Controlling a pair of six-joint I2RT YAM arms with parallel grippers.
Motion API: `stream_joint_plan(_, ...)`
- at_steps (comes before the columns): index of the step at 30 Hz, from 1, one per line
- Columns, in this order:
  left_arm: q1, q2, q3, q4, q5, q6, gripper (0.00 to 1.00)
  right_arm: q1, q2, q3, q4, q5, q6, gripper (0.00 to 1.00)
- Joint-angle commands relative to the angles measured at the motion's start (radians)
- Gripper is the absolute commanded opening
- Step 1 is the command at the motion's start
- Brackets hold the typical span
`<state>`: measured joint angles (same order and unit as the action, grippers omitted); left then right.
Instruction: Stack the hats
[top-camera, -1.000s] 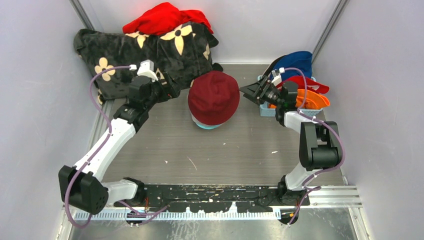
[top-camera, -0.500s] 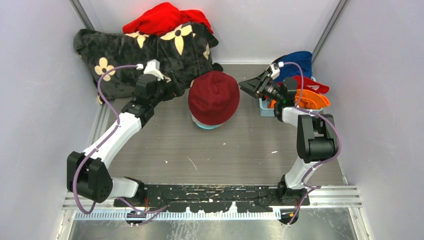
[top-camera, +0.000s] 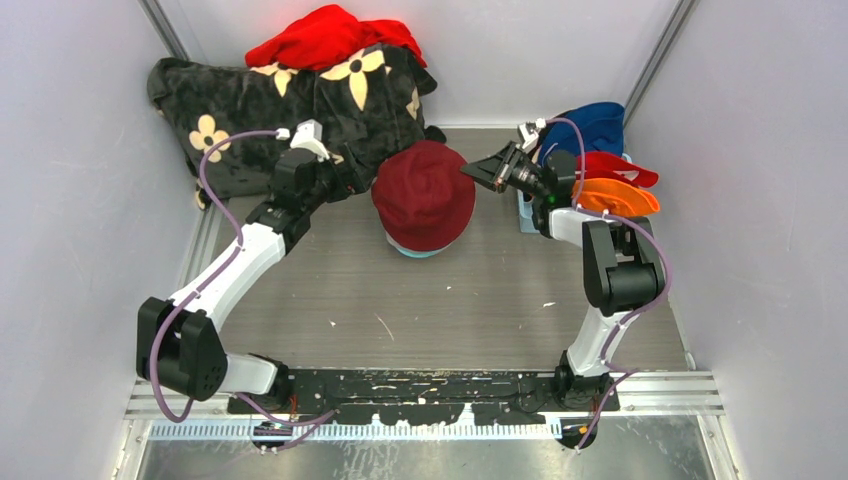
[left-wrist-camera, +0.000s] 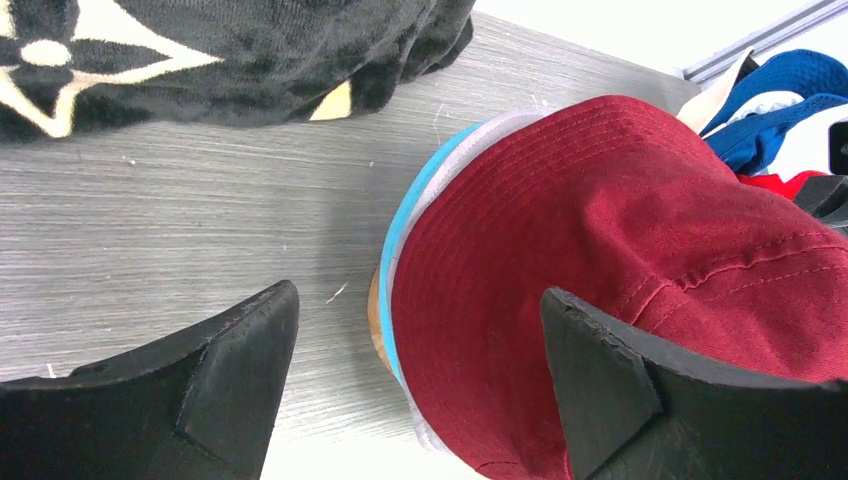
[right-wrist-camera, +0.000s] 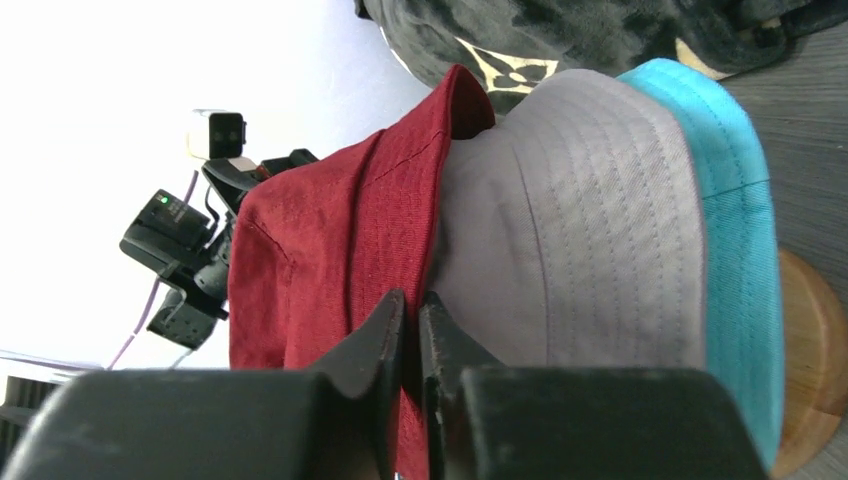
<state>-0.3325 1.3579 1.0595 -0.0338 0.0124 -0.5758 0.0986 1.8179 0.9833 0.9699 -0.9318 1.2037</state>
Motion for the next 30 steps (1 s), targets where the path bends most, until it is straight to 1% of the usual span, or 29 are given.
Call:
stream_joint_plan(1, 0.004, -0.018, -0.002, 0.06, 0.004, 0.001, 0.9, 0.003, -0.01, 0.02, 0.059, 0.005, 0.0, 0.1)
stream_joint_plan(3, 0.003, -0.018, -0.005, 0.063, 0.009, -0.002, 0.9, -0.001, -0.018, 0.009, 0.015, 0.026, -0.027, 0.05)
stream_joint_plan(4, 0.003, -0.019, -0.006, 0.065, 0.01, -0.003, 0.9, -0.002, -0.025, 0.011, -0.076, 0.057, -0.067, 0.01)
stream_joint_plan(5, 0.004, -0.018, -0.009, 0.067, 0.013, -0.005, 0.9, -0.005, -0.035, 0.018, -0.196, 0.095, -0.126, 0.01)
stream_joint_plan(6, 0.003, -0.019, -0.013, 0.069, 0.015, -0.005, 0.9, -0.005, -0.041, 0.025, -0.271, 0.129, -0.178, 0.01)
stream_joint_plan(11, 0.003, -0.016, -0.028, 0.078, 0.019, -0.01, 0.9, -0.006, -0.051, 0.03, -0.375, 0.159, -0.247, 0.01)
stream_joint_plan(13, 0.004, -0.012, -0.029, 0.077, 0.028, -0.011, 0.9, -0.006, -0.05, 0.031, -0.384, 0.161, -0.258, 0.01)
stream_joint_plan(19, 0.004, -0.024, -0.055, 0.096, 0.048, -0.036, 0.9, -0.002, -0.07, 0.014, -0.343, 0.143, -0.251, 0.01)
stream_joint_plan(25, 0.007, -0.02, -0.115, 0.174, 0.13, -0.134, 0.9, -0.001, -0.073, 0.016, -0.339, 0.123, -0.256, 0.01)
stream_joint_plan(27, 0.014, -0.008, -0.141, 0.223, 0.167, -0.176, 0.89, 0.0, -0.079, 0.013, -0.341, 0.125, -0.262, 0.01)
stream_joint_plan(30, 0.034, 0.01, -0.159, 0.28, 0.228, -0.222, 0.82, 0.001, -0.081, 0.007, -0.344, 0.125, -0.268, 0.01)
